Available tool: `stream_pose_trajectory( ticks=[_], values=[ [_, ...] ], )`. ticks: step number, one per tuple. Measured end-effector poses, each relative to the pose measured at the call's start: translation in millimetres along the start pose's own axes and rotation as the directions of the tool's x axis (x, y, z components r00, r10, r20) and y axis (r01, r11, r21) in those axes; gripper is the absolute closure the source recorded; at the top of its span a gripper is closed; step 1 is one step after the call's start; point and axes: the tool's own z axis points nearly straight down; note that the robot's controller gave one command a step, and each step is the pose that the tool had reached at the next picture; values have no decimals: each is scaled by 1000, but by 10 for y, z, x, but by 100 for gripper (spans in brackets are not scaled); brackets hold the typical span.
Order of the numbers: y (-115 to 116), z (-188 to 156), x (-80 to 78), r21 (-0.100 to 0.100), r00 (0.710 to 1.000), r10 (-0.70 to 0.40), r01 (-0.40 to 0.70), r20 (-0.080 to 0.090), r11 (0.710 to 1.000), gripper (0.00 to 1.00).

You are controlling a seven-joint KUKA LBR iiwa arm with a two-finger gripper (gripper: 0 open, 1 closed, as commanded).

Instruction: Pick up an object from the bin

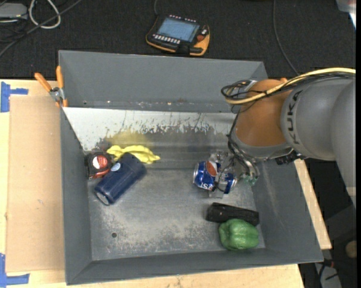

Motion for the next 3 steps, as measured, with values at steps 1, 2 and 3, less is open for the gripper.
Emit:
stream_pose_trajectory(
  ticks=[1, 2, 3],
  values=[
    [0, 0, 0, 0, 1000, 0, 0, 0, 1000, 100],
    [1, -176, 20, 0, 1000, -1, 1, -6, 1000, 100],
    [2, -400, 12, -1, 1000, -1, 1, -4, 1000, 100]
  ],
)
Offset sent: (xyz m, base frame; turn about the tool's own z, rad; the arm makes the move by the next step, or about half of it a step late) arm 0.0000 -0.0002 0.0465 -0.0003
